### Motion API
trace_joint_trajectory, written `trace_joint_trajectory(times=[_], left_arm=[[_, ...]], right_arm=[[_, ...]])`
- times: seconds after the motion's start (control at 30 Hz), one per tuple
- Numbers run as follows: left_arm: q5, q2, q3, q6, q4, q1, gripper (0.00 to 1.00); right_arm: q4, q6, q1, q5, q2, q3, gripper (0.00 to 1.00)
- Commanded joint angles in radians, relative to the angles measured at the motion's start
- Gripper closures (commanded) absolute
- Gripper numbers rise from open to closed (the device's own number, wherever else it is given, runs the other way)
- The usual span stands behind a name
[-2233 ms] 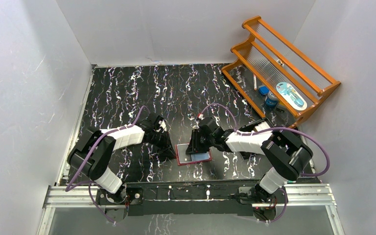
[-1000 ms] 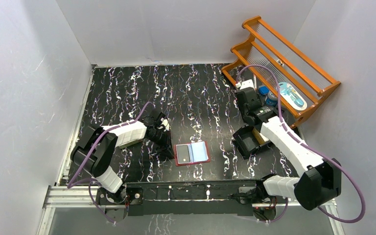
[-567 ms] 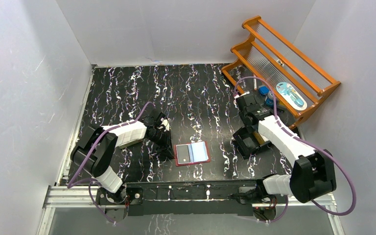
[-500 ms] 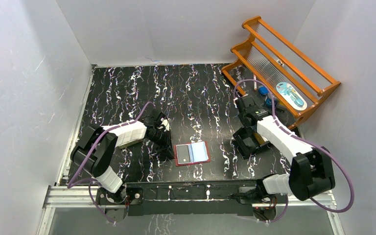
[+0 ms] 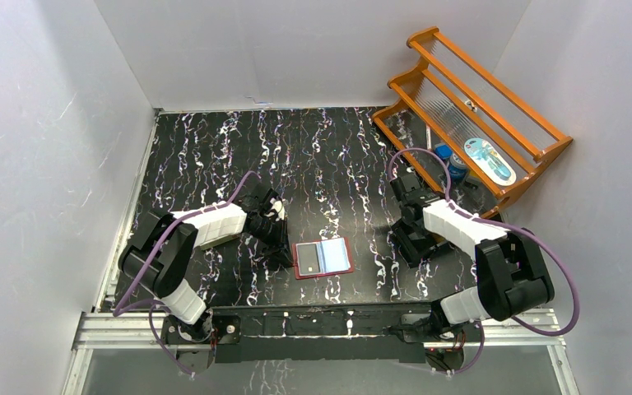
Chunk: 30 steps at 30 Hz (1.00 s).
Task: Put the credit cards into the card holder
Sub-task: Pick up the credit card from the card box.
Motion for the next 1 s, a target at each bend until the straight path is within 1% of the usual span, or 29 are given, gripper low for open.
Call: trace_joint_trajectory(times=[0.0,0.17,0.43,0.97], left_arm=[[0.032,-0.022,0.013,0.007,-0.022,-0.003,1.00],[0.033,-0.023,0.012,0.008,-0.022,-0.001,1.00],[0.028,-0.023,0.011,0.004,-0.020,-0.003,1.00],[0.030,-0.018,0.015,0.004,-0.020,-0.002,1.00]], right_arm=[[0.079,-0.013,-0.002,0.077,-0.005,-0.021,0.45],[0.092,-0.020,-0.002,0.103,-0.011,-0.029,0.47],[0.085,-0.020,-0.002,0.108,-0.027,-0.012,0.56],[0.058,-0.015,-0.003,0.110,-0.043,0.024,0.63]])
